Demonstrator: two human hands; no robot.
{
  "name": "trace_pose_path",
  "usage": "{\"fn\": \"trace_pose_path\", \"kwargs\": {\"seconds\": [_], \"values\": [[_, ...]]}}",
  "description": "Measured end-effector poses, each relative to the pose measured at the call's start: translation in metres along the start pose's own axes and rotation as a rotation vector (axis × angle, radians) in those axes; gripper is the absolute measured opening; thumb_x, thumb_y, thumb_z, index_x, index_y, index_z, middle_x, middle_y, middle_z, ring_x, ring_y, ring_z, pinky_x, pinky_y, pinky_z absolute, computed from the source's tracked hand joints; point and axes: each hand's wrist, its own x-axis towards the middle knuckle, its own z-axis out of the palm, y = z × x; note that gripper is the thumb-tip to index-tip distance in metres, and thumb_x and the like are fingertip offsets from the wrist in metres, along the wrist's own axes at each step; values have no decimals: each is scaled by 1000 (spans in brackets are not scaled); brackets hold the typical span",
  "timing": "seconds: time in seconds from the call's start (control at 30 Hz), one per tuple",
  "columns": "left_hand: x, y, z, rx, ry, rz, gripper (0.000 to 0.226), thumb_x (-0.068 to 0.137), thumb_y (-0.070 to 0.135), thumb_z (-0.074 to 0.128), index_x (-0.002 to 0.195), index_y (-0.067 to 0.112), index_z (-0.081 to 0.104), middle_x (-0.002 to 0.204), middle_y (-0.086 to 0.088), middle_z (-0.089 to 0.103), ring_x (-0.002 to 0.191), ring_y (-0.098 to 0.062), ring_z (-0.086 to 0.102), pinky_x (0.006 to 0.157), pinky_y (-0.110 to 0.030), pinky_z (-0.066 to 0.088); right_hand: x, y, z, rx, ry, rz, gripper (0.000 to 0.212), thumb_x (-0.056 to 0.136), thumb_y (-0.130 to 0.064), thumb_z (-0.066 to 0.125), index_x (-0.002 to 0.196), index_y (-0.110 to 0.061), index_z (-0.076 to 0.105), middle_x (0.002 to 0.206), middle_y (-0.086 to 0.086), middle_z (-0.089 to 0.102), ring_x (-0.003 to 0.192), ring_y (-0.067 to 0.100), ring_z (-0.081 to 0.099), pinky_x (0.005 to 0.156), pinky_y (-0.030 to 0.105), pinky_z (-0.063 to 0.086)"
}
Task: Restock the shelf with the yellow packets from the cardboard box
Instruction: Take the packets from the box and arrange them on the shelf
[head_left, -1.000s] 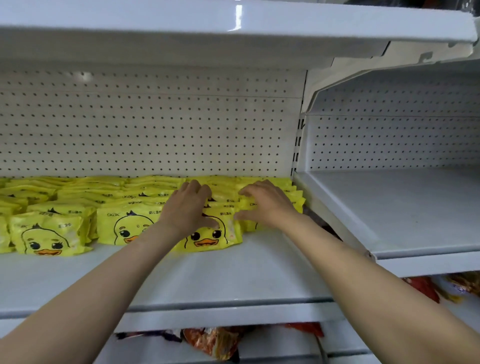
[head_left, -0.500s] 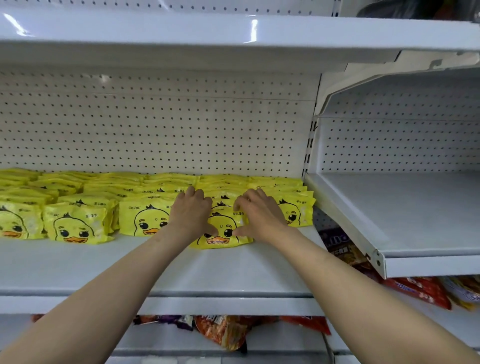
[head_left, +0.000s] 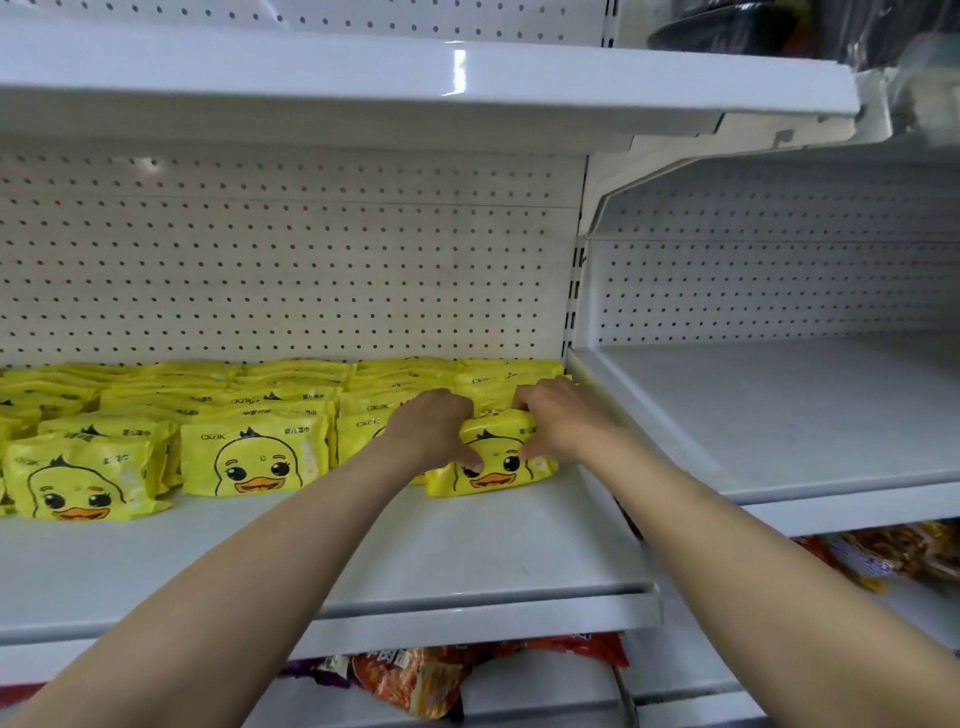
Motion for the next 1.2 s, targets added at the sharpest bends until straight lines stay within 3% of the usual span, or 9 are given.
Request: {"fn": "trace_pose_path", "kwargs": {"seconds": [0.1,0.23,0.43,0.57,0.67,0.73,1.2], "values": [[17,24,10,-43,29,51,66,67,48,82,120,21,55,111,-1,53,111,-23,50,74,-33,43,-4,23,4,-68,7,77,61,74,-42,80,128,-26,58,122,4,61,117,26,54,88,36,45],[33,36,14,-27,67,34,65,70,47,81,122,21,51,117,-1,55,115,-24,51,78,-34,45,-3,38,16,-96,78,104,57,79,-41,75,130,-23,56,126,4,57,121,26,47,88,36,39],[39,46,17,155,149,10,74,71,48,80,122,12,40,118,-5,56,115,-27,50,85,-37,43,2,40,23,-70,160,51,93,68,-56,80,142,-18,38,142,7,41,131,28,35,100,42,37],[35,46,24,262,246,74,103,63,58,81,142,17,30,136,-5,42,129,-26,37,103,-37,36,4,37,29,-50,113,-51,117,64,-56,84,154,-18,19,159,8,22,149,26,15,118,40,23],[34,42,37,298,132,79,137,58,64,81,155,15,-3,160,-9,11,149,-28,8,120,-44,16,10,36,38,-22,20,-29,134,62,-54,86,158,-17,1,166,5,0,153,23,-1,123,44,13],[37,38,43,330,82,66,142,59,64,80,153,13,-13,163,-9,-3,151,-26,-5,121,-48,6,14,36,43,2,5,-14,136,63,-48,88,158,-18,-5,166,4,-5,153,22,-5,123,45,13],[54,36,44,361,69,30,131,63,57,81,154,13,-2,163,-5,5,151,-22,3,120,-53,6,35,34,55,-6,89,43,128,66,-45,87,157,-17,1,166,3,8,153,21,5,122,45,16]]}}
